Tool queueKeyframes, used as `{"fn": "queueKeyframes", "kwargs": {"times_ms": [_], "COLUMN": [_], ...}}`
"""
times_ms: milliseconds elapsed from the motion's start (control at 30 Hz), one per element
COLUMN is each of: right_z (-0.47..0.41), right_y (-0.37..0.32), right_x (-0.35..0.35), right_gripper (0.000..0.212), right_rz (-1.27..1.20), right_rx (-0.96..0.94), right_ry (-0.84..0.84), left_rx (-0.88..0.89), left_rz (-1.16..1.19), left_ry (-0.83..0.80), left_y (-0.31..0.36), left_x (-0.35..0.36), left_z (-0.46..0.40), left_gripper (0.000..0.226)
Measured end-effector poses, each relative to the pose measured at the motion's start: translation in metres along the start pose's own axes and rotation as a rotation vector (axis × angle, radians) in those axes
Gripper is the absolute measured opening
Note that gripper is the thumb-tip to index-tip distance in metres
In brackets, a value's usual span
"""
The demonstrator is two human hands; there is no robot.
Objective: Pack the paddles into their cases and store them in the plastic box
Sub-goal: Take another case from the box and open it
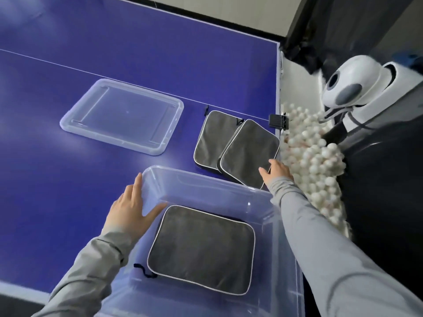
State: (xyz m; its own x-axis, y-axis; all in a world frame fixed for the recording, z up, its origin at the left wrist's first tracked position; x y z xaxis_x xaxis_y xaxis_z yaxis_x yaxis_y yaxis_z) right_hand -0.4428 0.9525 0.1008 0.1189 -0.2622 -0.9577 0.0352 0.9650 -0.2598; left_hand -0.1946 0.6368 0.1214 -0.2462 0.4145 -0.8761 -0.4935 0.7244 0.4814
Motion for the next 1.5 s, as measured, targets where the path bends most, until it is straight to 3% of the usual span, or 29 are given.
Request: {"fn": "queueKeyframes", "kwargs": {"times_ms": [167,467,600,800,1000,1233,1500], "right_z": [-0.039,-0.073,-0.077,-0.078,-0.072,-0.052,0.006], "right_y": [0.01,0.033,0.039,0.042,0.029,-0.012,-0.05], "right_x": [0.04,0.087,0.099,0.086,0.056,0.009,-0.042], "right_gripper": [0.063,0.081,0.072,0.084,0.097,0.069,0.065], "right_rz": [-0.069,-0.271,-0.379,-0.502,-0.478,-0.874,-1.125], "right_rx": [0.215,0.494,0.508,0.595,0.553,0.274,0.064], "right_ry": [-0.209,-0.182,-0.278,-0.074,0.132,0.319,0.369], "left_rx": [-0.115,-0.133,-0.13,-0.12,-0.099,-0.083,-0.071], "left_rz": [0.097,0.063,0.039,0.04,0.043,0.023,0.009], "left_ry": [-0.012,-0.027,-0.031,-0.019,-0.022,-0.014,-0.014], "left_y": [-0.007,-0.006,-0.006,-0.004,-0.005,-0.005,-0.007], "left_x": [0.001,0.0,0.0,0.0,0.002,0.002,0.004], "left_z": [-0.002,-0.003,-0.004,-0.004,-0.005,-0.006,-0.006], "left_gripper": [0.09,0.079,0.079,0.082,0.083,0.083,0.077]}}
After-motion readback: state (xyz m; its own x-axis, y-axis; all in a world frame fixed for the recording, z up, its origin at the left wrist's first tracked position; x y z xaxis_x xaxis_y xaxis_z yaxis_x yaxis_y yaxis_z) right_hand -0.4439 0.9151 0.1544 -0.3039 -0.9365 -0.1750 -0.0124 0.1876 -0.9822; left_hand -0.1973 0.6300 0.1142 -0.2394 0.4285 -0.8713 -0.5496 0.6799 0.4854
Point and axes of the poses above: each hand's wrist, its own z-axis away from the middle knuckle, its own x-axis out of the palm, y = z × x, the point moved 7 cm from there along -z, towards the middle knuckle, and after that the axes turned 8 degrees about y, right-handed, at the moved point
